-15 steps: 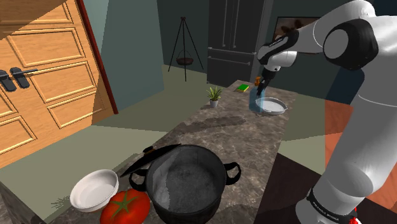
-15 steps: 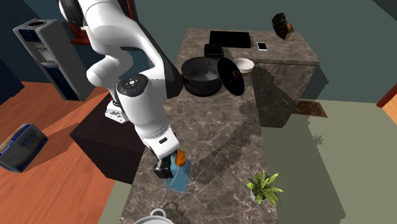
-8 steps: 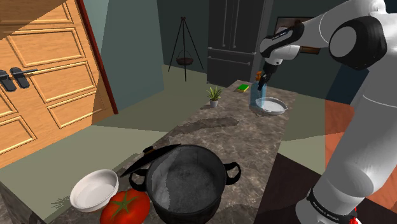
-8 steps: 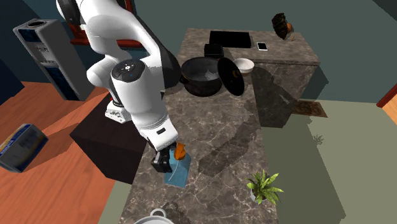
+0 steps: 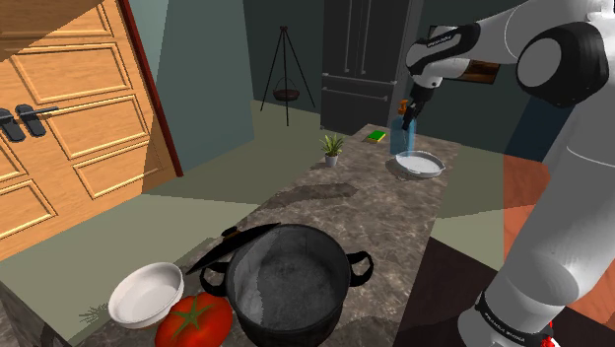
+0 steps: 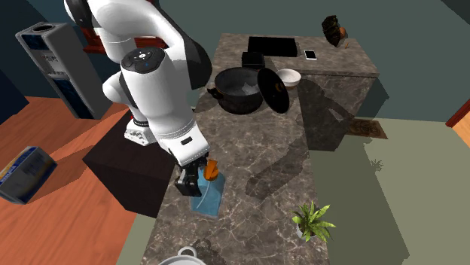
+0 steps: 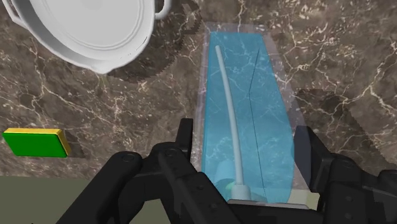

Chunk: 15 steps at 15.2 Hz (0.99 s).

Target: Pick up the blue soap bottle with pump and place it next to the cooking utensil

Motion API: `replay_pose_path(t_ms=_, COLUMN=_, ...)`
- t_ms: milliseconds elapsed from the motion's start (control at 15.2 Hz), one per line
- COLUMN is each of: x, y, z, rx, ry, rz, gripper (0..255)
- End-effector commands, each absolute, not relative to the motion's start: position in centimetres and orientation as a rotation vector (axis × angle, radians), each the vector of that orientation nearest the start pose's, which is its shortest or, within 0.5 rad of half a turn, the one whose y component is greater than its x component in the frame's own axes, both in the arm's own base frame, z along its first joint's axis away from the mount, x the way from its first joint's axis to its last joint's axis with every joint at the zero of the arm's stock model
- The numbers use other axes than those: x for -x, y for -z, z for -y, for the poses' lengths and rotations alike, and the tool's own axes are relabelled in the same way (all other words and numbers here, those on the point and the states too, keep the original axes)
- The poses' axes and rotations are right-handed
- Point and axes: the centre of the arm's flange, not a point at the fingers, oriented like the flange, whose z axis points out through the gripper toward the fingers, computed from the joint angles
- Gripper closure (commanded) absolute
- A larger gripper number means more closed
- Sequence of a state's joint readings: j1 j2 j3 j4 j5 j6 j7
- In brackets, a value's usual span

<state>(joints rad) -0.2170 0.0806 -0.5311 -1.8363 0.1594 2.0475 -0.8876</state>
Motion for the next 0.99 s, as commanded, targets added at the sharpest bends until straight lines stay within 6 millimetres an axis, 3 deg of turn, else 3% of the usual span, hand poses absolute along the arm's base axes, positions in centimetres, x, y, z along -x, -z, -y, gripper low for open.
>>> replay_pose_path(t_ms=0, x=-44.9, y=-51.1, z=39.4, rx=3.158, ry=0.277, rz=0.127, gripper=255)
replay_pose_path(t_ms=924, x=-44.9, y=-58.5, z=39.4, rx=3.158, ry=0.277, rz=0.127, gripper=255)
